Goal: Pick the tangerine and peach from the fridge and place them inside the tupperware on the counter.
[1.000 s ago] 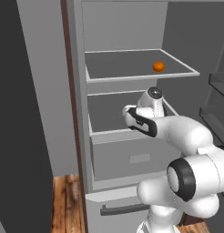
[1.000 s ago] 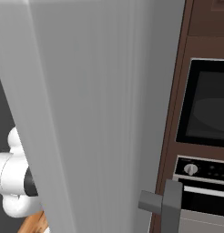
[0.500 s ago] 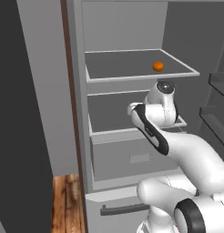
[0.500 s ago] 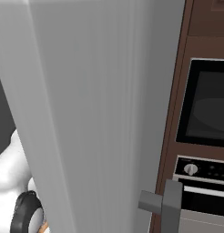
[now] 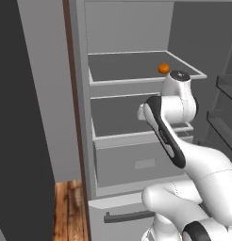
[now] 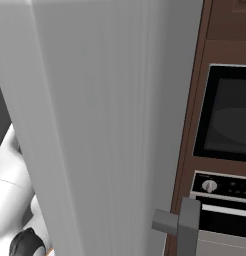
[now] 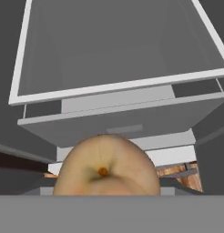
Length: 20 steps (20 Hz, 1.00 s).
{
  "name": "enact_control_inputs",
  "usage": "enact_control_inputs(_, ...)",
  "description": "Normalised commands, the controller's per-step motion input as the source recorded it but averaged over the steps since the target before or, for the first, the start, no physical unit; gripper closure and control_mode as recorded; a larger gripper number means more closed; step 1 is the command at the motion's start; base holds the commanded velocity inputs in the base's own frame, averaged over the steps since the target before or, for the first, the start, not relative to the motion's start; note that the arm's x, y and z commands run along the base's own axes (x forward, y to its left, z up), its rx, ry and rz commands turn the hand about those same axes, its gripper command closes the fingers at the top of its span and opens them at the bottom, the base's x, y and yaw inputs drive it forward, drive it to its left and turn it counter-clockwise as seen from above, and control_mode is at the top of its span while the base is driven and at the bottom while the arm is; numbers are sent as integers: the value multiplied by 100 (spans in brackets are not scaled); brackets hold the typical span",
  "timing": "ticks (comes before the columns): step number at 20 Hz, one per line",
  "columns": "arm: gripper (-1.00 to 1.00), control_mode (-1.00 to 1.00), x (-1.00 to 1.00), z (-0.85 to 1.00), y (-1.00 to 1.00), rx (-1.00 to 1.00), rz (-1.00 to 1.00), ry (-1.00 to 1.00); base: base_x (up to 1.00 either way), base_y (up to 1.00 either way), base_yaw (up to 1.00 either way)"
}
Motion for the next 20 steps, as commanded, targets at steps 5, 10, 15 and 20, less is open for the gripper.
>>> enact_control_inputs(5,100,-100,-66,36,0,0,0,13,0,0,0)
enact_control_inputs(10,100,-100,-81,15,0,0,0,0,0,0,0)
enact_control_inputs(15,100,-100,-68,11,0,0,-5,0,0,0,0)
enact_control_inputs(20,100,-100,-16,0,0,0,-1,-4,0,0,0)
